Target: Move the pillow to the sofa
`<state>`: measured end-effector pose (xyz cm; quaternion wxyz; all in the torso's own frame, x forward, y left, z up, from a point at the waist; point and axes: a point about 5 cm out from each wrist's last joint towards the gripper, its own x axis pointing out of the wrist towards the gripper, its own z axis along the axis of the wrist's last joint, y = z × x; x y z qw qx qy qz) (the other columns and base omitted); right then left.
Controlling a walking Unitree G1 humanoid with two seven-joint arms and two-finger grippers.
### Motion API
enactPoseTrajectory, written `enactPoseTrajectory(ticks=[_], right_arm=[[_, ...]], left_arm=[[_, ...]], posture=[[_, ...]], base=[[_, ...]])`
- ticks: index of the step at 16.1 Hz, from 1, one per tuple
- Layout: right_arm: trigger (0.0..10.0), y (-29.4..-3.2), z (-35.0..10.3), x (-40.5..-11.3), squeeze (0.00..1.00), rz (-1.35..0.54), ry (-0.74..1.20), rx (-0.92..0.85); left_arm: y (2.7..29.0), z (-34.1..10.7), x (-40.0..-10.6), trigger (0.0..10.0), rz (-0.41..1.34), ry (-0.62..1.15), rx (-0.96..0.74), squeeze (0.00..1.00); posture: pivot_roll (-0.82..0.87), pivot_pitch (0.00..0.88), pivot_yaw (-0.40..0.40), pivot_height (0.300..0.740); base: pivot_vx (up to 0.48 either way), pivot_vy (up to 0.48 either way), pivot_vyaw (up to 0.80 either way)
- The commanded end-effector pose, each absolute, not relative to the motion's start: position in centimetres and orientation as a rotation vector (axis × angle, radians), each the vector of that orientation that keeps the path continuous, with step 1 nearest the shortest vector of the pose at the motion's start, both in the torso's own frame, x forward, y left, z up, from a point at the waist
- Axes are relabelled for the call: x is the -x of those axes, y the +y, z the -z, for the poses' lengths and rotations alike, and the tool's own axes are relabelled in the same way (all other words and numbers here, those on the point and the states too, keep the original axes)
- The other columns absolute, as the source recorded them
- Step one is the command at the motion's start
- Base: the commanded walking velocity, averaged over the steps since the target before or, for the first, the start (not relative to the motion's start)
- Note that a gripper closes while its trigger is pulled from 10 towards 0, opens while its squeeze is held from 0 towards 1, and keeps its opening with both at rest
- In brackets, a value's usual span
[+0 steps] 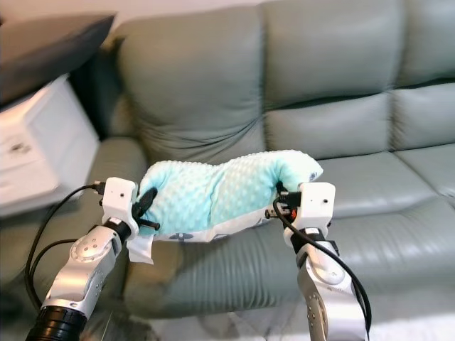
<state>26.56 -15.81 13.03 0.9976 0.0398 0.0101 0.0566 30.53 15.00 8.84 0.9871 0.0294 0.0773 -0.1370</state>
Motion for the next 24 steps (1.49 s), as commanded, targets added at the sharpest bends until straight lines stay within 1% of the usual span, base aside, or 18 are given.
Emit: enactPoseTrajectory(ticks=[1,3,6,7,9,10,11,12,13,15,16,18,20,22,23,24], right_arm=[[10.0,-15.4,-13.7,-26.7,0.0,-0.125,-0.011,-0.089],[10.0,-15.6,-13.5,-26.7,0.0,-0.117,-0.005,-0.101],[10.0,-15.3,-13.1,-26.3,0.0,-0.128,-0.009,-0.114],[10.0,-15.2,-12.8,-26.1,0.0,-0.138,-0.009,-0.099],[10.0,-15.3,-12.2,-25.9,0.0,-0.137,0.002,-0.089],[10.0,-15.4,-11.9,-25.9,0.0,-0.135,0.008,-0.086],[10.0,-15.5,-11.7,-26.0,0.0,-0.134,0.014,-0.08],[10.0,-15.7,-11.5,-26.1,0.0,-0.122,0.025,-0.076],[10.0,-15.9,-11.3,-26.4,0.0,-0.116,0.033,-0.061],[10.0,-16.5,-11.3,-26.9,0.0,-0.103,0.031,-0.044],[10.0,-16.8,-11.3,-27.1,0.0,-0.1,0.026,-0.03],[10.0,-17.2,-11.3,-27.9,0.0,-0.093,0.022,-0.016],[10.0,-17.1,-12.0,-29.2,0.0,-0.101,-0.004,-0.001],[10.0,-16.8,-12.9,-30.1,0.0,-0.128,-0.031,-0.003],[10.0,-16.3,-14.1,-30.8,0.0,-0.183,-0.083,0.003],[10.0,-16.3,-14.6,-31.0,0.0,-0.189,-0.106,0.006]], left_arm=[[15.7,-8.6,-30.6,10.0,0.248,0.162,-0.088,0.0],[15.9,-8.1,-30.4,10.0,0.224,0.166,-0.101,0.0],[18.1,-7.6,-30.2,10.0,0.078,0.136,-0.153,0.0],[19.0,-7.2,-30.0,10.0,0.035,0.14,-0.165,0.0],[19.7,-6.6,-29.6,10.0,0.018,0.143,-0.165,0.0],[19.7,-6.5,-29.6,10.0,0.057,0.119,-0.137,0.0],[20.0,-5.9,-29.9,10.0,0.085,0.166,-0.067,0.0],[20.7,-5.5,-30.1,10.0,0.068,0.202,-0.018,0.0],[21.1,-5.6,-30.7,10.0,0.096,0.211,-0.022,0.0],[20.2,-5.9,-31.7,10.0,0.16,0.197,-0.034,0.0],[19.7,-6.3,-32.3,10.0,0.172,0.191,-0.039,0.0],[18.2,-8.6,-34.7,10.0,0.204,0.126,-0.021,0.0],[17.5,-10.2,-36.2,10.0,0.215,0.096,-0.006,0.0],[16.9,-11.3,-37.0,10.0,0.228,0.069,-0.009,0.0],[16.3,-12.7,-37.7,10.0,0.246,0.02,-0.023,0.0],[16.1,-13.3,-38.0,10.0,0.238,0.002,0.005,0.0]], posture=[[-0.18,0.064,0.111,0.74],[-0.18,0.066,0.112,0.74],[-0.17,0.085,0.117,0.74],[-0.17,0.106,0.117,0.74],[-0.16,0.149,0.118,0.74],[-0.15,0.183,0.116,0.74],[-0.15,0.236,0.115,0.74],[-0.15,0.278,0.118,0.74],[-0.16,0.345,0.125,0.74],[-0.18,0.414,0.133,0.74],[-0.18,0.435,0.132,0.74],[-0.18,0.485,0.134,0.74],[-0.2,0.516,0.134,0.74],[-0.2,0.541,0.134,0.74],[-0.21,0.571,0.131,0.74],[-0.21,0.581,0.134,0.74]], base=[[0.0,0.0,0.0],[0.0,0.0,0.0],[0.0,0.0,0.0],[0.0,0.0,0.0],[0.0,0.0,0.0],[0.0,0.0,0.0],[0.0,0.0,0.0],[0.0,0.0,0.0],[0.0,0.0,0.0],[0.0,0.0,0.0],[0.0,0.0,0.0],[0.0,0.0,0.0],[0.0,0.0,0.0],[0.0,0.0,0.0],[0.0,0.0,0.0],[0.0,0.0,0.0]])
